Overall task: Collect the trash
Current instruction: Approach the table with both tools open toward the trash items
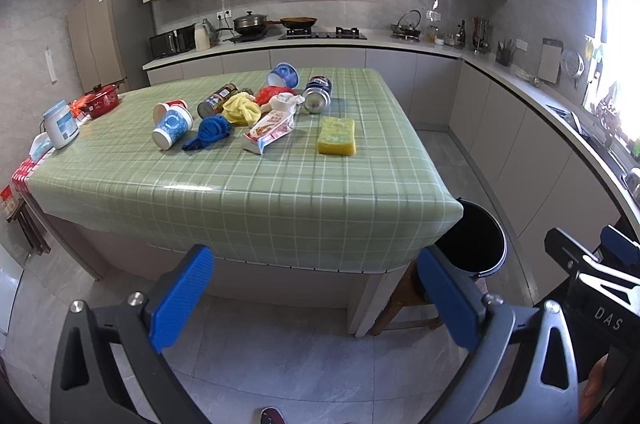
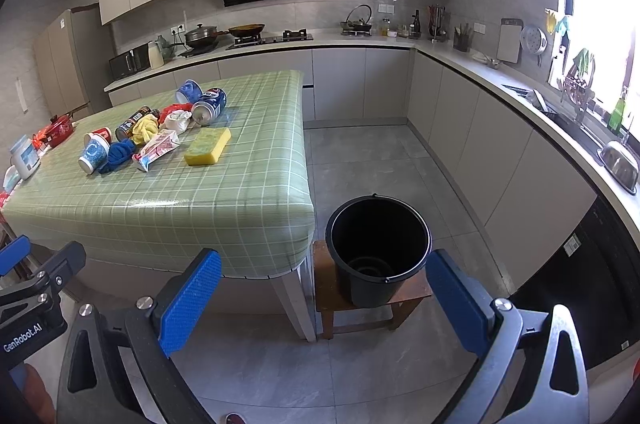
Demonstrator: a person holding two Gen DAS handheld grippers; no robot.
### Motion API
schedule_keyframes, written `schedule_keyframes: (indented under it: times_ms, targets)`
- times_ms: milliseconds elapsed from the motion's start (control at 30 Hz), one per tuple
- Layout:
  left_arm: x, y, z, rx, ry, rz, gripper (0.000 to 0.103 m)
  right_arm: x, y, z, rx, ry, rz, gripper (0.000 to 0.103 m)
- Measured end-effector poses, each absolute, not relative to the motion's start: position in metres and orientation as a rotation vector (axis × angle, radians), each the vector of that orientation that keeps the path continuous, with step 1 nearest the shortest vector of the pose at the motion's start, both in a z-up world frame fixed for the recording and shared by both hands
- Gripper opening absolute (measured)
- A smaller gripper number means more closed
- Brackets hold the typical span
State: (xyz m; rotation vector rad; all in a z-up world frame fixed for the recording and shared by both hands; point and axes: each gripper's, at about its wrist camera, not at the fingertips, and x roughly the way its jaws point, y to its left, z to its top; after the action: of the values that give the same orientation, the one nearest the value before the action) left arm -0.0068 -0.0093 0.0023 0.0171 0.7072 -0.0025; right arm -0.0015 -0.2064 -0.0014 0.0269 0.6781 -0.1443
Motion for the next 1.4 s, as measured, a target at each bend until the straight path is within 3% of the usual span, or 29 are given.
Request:
schedule_keyframes:
  times_ms: [1400]
  targets:
    - [-0.02,0.004,0.008,0.015,0.687,0.03,0.103,-0.009,-0.198,0.003,0.026,0.664,-0.108,0.103]
